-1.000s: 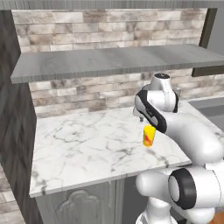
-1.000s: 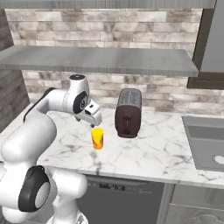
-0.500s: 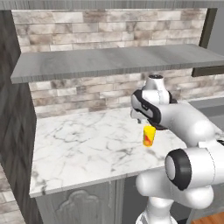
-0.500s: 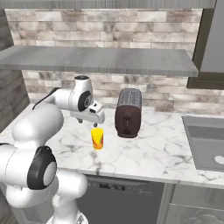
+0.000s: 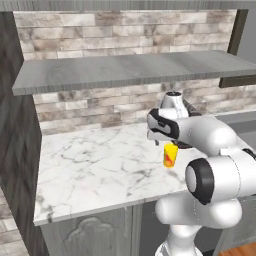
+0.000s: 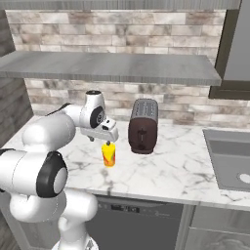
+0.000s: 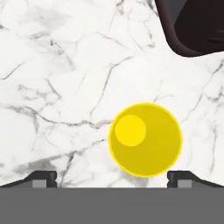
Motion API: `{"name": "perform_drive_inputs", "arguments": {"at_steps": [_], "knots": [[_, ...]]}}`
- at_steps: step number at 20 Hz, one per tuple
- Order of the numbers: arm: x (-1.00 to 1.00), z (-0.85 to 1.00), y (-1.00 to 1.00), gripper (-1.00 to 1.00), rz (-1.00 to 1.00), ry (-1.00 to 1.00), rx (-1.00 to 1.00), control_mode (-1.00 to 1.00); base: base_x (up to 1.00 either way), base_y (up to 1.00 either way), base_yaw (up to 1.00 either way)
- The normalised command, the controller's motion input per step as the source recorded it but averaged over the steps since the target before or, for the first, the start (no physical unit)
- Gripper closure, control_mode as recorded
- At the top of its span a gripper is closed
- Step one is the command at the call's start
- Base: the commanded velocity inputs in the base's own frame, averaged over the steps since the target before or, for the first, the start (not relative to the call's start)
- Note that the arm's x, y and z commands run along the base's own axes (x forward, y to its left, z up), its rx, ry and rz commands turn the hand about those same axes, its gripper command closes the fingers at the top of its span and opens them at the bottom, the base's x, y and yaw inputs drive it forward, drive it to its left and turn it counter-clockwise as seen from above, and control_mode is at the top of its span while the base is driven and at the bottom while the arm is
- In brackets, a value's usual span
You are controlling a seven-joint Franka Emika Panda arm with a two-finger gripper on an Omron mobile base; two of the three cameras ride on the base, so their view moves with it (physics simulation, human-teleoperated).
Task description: Place the pitcher and cup on the dining counter for serving.
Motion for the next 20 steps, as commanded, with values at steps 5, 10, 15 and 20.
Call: {"name": "perform_drive_inputs", "arguments": {"at_steps": [5,10,15,20], "knots": [[0.14,-0.31,0.0,-1.0,0.0,0.0,0.0,-1.0,0.0,0.0,0.0],[0.2,-0.28,0.0,-1.0,0.0,0.0,0.0,-1.0,0.0,0.0,0.0],[0.27,-0.19,0.0,-1.0,0.0,0.0,-0.01,-1.0,0.0,0.0,0.0],[0.12,-0.12,0.0,-1.0,0.01,0.0,-0.04,-1.0,0.0,0.0,0.0]]}}
